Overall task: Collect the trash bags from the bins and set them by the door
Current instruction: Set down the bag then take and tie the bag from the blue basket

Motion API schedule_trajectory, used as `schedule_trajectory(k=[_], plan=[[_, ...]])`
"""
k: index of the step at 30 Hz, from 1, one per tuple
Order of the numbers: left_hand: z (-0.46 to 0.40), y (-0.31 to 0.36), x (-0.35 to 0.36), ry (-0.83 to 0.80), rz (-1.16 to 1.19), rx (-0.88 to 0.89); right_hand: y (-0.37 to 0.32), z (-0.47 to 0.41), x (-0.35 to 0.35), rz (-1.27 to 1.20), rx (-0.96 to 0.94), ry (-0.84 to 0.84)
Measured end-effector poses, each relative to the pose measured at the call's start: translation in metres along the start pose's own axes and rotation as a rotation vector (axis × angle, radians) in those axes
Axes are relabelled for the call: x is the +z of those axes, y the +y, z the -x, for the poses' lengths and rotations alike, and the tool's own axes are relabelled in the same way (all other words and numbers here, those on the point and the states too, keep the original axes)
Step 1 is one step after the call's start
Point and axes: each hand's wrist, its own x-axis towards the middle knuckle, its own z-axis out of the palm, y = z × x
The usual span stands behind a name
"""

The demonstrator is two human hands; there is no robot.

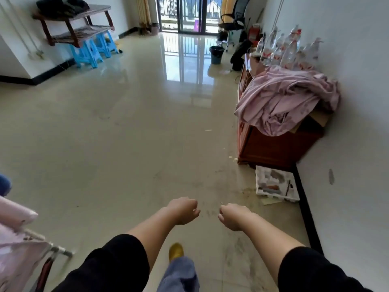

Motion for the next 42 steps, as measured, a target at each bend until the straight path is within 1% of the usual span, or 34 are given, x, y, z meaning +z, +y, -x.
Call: schedule_trajectory(k=[5, 10, 14, 18, 25, 28, 32, 37, 42], plan=[[-0.105, -0.058, -0.096, 0.002, -0.036, -0.005, -0.002, -0.105, -0.106, -0.039, 0.004, 0.039], [-0.2, -0.089, -0.173, -0.006, -0.058, 0.013, 0.02, -0.188, -0.189, -0.085, 0.03, 0.076], [-0.285, -0.098, -0.223, -0.004, -0.057, 0.034, 0.056, -0.264, -0.244, -0.089, 0.062, 0.084], [-0.383, -0.106, -0.278, 0.01, -0.051, 0.033, 0.096, -0.351, -0.305, -0.076, 0.049, 0.092], [-0.55, -0.091, -0.394, 0.039, 0.021, -0.004, 0.188, -0.498, -0.432, -0.054, 0.001, 0.082], [-0.595, -0.09, -0.427, 0.021, 0.025, -0.008, 0.211, -0.536, -0.467, -0.039, -0.008, 0.053], [-0.684, -0.102, -0.48, 0.006, 0.023, -0.027, 0.246, -0.613, -0.527, -0.036, -0.025, 0.049], [-0.811, -0.122, -0.556, 0.033, -0.005, 0.024, 0.284, -0.73, -0.612, -0.05, 0.002, 0.083], [-0.93, -0.148, -0.647, 0.003, -0.067, 0.059, 0.317, -0.831, -0.708, -0.1, 0.044, 0.068]])
